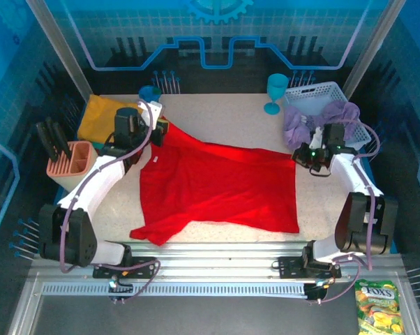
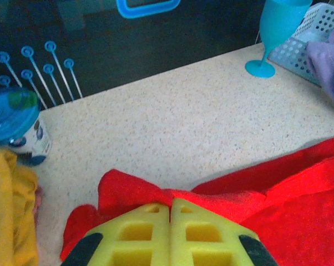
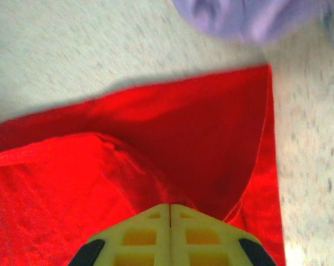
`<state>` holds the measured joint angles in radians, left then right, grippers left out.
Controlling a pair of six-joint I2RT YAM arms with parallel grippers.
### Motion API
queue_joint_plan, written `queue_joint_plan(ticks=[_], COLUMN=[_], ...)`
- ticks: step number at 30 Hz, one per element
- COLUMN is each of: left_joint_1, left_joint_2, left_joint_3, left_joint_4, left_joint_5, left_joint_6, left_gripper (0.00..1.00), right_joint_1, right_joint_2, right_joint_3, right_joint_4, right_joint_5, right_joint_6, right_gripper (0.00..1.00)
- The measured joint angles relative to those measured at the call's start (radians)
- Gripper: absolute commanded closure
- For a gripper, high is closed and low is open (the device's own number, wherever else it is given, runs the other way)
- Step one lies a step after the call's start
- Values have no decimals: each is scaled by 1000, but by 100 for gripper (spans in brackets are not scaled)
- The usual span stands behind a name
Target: Fold and stack the t-shirts
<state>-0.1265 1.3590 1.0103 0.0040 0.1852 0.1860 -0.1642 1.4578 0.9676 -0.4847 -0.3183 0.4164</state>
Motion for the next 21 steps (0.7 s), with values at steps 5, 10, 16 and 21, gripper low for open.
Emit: queue_joint_plan(ticks=[5, 10, 16, 21], left_joint_1=[0, -2, -3, -5], left_joint_2=[-53, -99, -146, -273], left_joint_3=[-56, -153, -197, -240], left_joint_4=[-3, 8, -8, -23], left_joint_5=[-44, -92, -145, -209], left_joint_6=[-4, -29, -49, -64], left_gripper=[100, 100, 100, 100], right_joint_1=[0, 0, -2, -13], right_joint_2=[0, 2, 2, -1], right_joint_3=[-65, -123, -137, -149], right_joint_4=[-33, -17, -19, -8], right_joint_5=[4, 19, 56, 75], right_joint_6=[15, 37, 55, 74], right_gripper=[100, 100, 100, 100])
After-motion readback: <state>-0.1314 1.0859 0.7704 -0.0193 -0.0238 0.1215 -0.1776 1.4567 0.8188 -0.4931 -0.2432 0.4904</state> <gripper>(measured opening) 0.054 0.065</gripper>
